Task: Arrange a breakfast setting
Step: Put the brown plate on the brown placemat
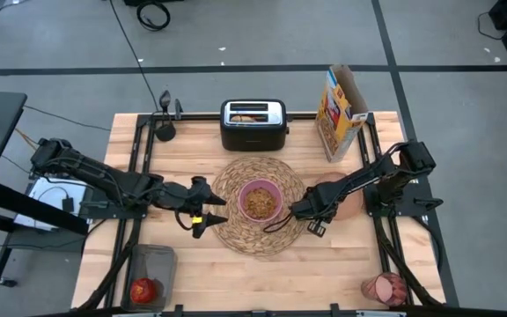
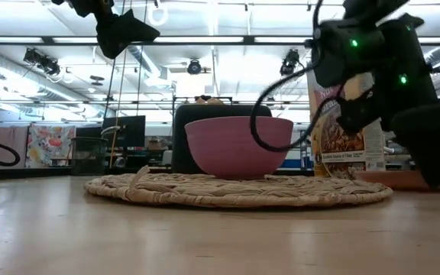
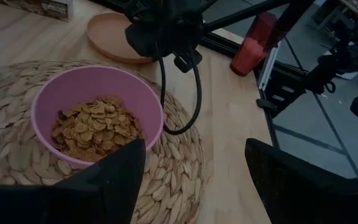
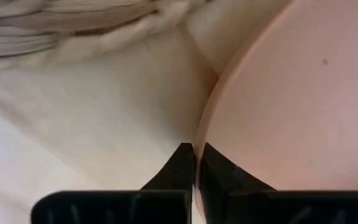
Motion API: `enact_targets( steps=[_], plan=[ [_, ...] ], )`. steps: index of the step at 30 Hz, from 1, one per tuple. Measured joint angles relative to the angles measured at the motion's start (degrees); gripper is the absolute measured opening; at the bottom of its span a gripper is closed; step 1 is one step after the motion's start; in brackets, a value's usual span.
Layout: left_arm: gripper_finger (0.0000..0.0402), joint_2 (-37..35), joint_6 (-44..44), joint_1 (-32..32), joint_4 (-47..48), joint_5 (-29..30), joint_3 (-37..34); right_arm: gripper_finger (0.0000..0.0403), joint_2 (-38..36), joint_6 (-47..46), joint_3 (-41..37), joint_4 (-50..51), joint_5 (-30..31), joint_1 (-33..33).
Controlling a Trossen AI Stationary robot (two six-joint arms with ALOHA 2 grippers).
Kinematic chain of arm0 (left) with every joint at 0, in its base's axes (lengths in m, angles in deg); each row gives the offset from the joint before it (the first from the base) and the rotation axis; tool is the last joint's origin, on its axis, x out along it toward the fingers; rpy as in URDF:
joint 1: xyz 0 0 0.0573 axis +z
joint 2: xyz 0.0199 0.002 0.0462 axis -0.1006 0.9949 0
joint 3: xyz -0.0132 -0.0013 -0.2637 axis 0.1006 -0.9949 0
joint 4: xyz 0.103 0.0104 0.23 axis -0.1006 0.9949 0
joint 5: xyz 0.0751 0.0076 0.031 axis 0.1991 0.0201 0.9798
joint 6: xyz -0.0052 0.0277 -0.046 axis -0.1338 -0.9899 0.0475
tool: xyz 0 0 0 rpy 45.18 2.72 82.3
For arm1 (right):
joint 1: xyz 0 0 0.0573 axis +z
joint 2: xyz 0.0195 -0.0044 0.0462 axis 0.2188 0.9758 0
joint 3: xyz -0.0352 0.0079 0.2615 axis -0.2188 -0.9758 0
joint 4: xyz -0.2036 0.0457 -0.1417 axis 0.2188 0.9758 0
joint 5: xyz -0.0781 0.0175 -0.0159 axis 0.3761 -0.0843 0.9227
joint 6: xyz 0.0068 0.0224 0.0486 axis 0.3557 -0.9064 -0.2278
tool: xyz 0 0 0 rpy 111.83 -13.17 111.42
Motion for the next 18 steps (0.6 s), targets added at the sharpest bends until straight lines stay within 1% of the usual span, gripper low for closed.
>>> enact_targets(
  steps=[3,5,8,10,12,13,16,18],
  plan=[
    [0.0281,0.0,0.1,0.0,0.0,-0.8,0.0,0.0016,-0.9,0.4,5.5,7.6,-6.1,1.2],
    [0.0281,-0.3,0.7,0.0,-0.3,-1.5,0.0,0.0012,-2.4,1.6,11.0,13.3,-9.6,2.5],
    [0.0281,-0.3,1.4,0.0,-4.3,-1.5,0.0,0.0012,-5.1,2.6,20.4,20.9,-14.0,3.8],
    [0.0281,-0.3,1.2,0.3,-9.8,-1.5,0.0,0.0012,-6.6,2.7,26.7,24.1,-15.9,4.4],
    [0.0282,-0.3,1.1,0.9,-14.7,-1.4,0.4,0.0014,-8.3,2.7,32.7,25.3,-17.2,4.6],
    [0.0282,-0.2,0.9,1.3,-15.5,-1.3,1.1,0.0015,-9.3,2.8,35.4,25.4,-17.5,4.7],
    [0.0284,-0.2,-1.9,2.4,-14.9,-1.3,5.0,0.0013,-11.8,3.5,42.3,23.6,-17.4,4.8],
    [0.0294,-0.1,-4.4,3.2,-13.6,-1.3,8.1,0.0013,-13.3,5.0,45.2,20.6,-17.4,4.8]
  ],
)
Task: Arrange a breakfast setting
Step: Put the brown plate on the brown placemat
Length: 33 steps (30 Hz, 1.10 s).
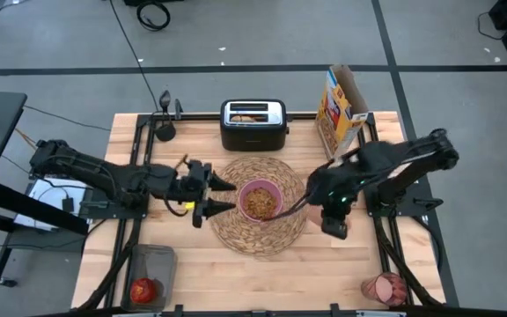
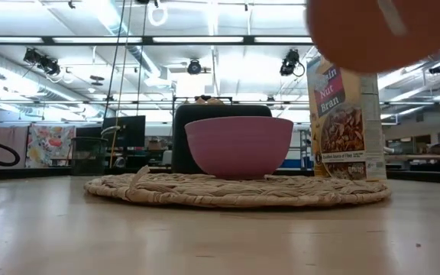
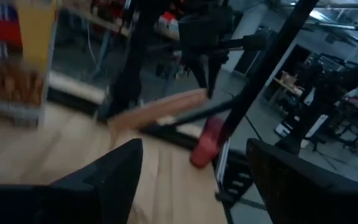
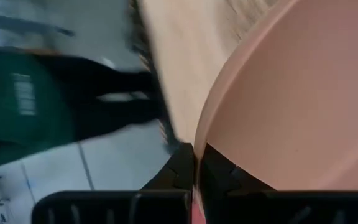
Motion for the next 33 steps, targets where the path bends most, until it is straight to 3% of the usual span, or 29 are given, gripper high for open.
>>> enact_targets(
  steps=[5,10,20,23,29,33],
  plan=[
    [0.0328,1.5,-4.9,2.2,6.5,-1.5,8.5,0.0013,-3.5,4.2,1.3,-11.3,1.8,-0.1],
    [0.0345,4.2,-13.3,2.5,5.7,-2.5,12.8,0.0012,-3.6,8.0,1.3,-21.1,1.7,-0.1],
    [0.0346,8.2,-10.5,2.9,-9.7,-15.2,13.7,0.0012,-2.2,13.7,1.2,-42.5,-4.4,0.8],
    [0.0346,9.0,-10.6,2.4,-14.1,-16.5,13.7,0.0012,-2.6,15.1,1.2,-47.5,-4.4,0.8],
    [0.0346,9.0,-10.3,2.5,-14.2,-18.4,13.7,0.0012,-3.1,18.1,1.2,-52.2,-5.5,1.1],
    [0.0345,9.2,-9.3,2.4,-14.0,-18.7,13.7,0.0012,-3.0,22.5,1.2,-54.2,-2.9,0.7]
  ],
)
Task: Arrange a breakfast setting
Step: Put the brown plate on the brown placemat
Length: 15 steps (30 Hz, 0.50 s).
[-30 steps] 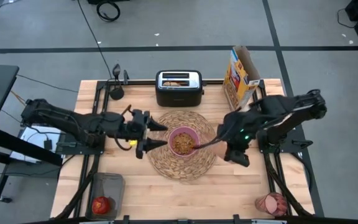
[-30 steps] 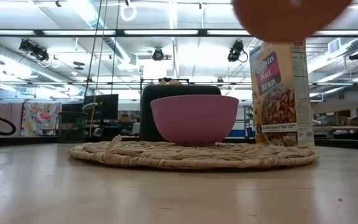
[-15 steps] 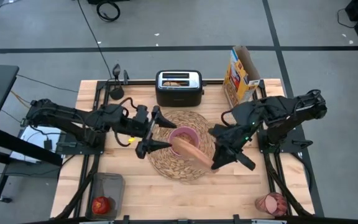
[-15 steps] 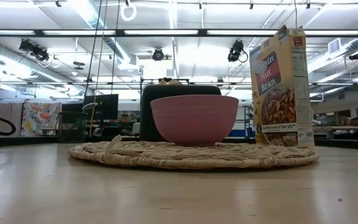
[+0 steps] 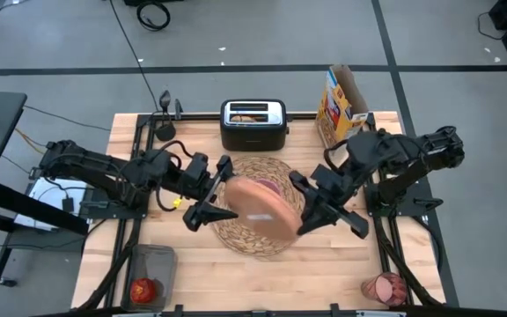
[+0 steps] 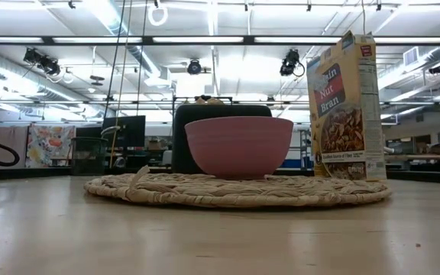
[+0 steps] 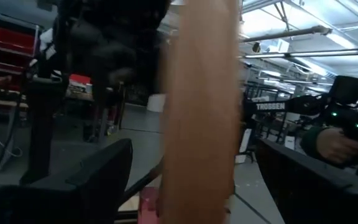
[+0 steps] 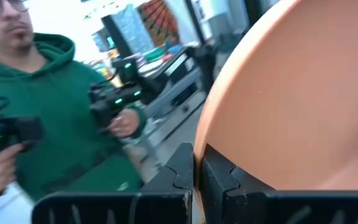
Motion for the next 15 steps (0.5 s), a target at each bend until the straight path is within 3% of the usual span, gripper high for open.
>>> enact_targets(
  steps=[6,15],
  plan=[
    [0.0288,0.3,1.3,0.0,-0.4,-3.9,0.0,0.0013,0.0,2.3,0.0,-1.5,2.6,-1.1],
    [0.0094,0.3,1.0,0.3,-1.0,-4.3,0.0,0.0031,0.1,3.1,0.0,-1.3,3.0,-1.2]
  ],
)
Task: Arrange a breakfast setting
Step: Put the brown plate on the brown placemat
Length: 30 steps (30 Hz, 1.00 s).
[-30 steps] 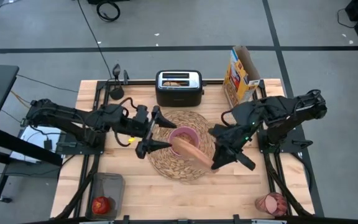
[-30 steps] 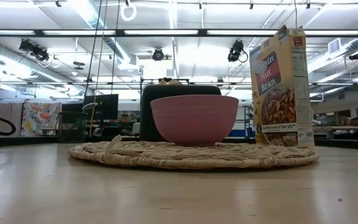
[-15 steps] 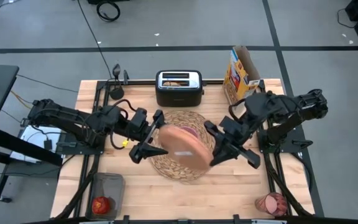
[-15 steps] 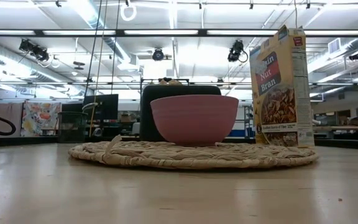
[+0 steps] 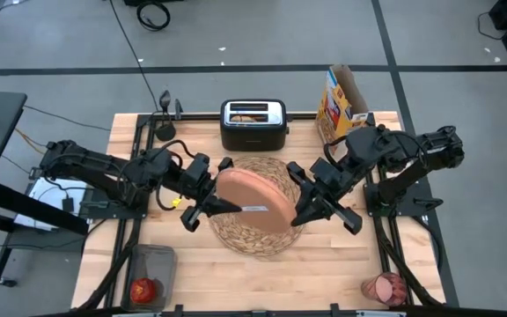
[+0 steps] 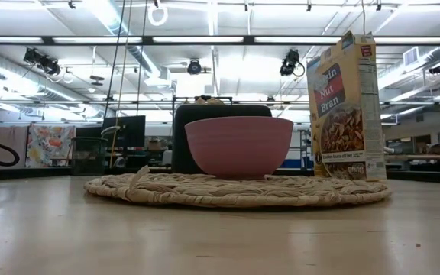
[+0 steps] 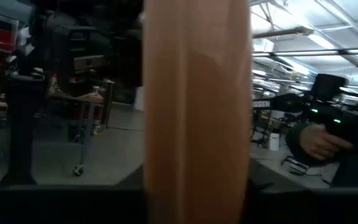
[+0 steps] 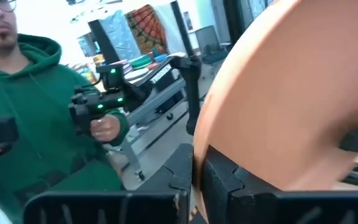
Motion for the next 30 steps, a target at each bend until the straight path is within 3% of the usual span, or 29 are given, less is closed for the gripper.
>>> enact_targets(
  steps=[3,11,19,23,27,30],
  plan=[
    [0.0039,-0.2,0.0,0.2,-0.3,-1.6,0.0,0.0056,-0.1,-1.0,0.0,0.0,3.5,0.0],
    [0.0045,-2.3,0.3,0.5,1.7,-3.2,0.0,0.0162,-0.4,-1.2,0.0,-1.6,5.8,-0.3],
    [0.0041,-6.8,0.1,0.1,12.4,-3.3,0.0,0.026,-5.6,2.0,0.0,-2.7,8.9,-1.7],
    [0.0041,-9.2,1.0,-2.2,28.6,-1.1,0.1,0.0289,-8.5,4.0,0.0,2.8,12.9,-1.8],
    [0.0041,-9.0,7.6,-6.0,52.2,7.8,-0.1,0.0297,-10.5,2.7,0.0,11.5,20.0,-1.8],
    [0.0041,-7.6,15.1,-9.3,64.5,14.1,0.1,0.0294,-10.9,0.7,0.0,18.0,25.2,-1.7]
  ],
)
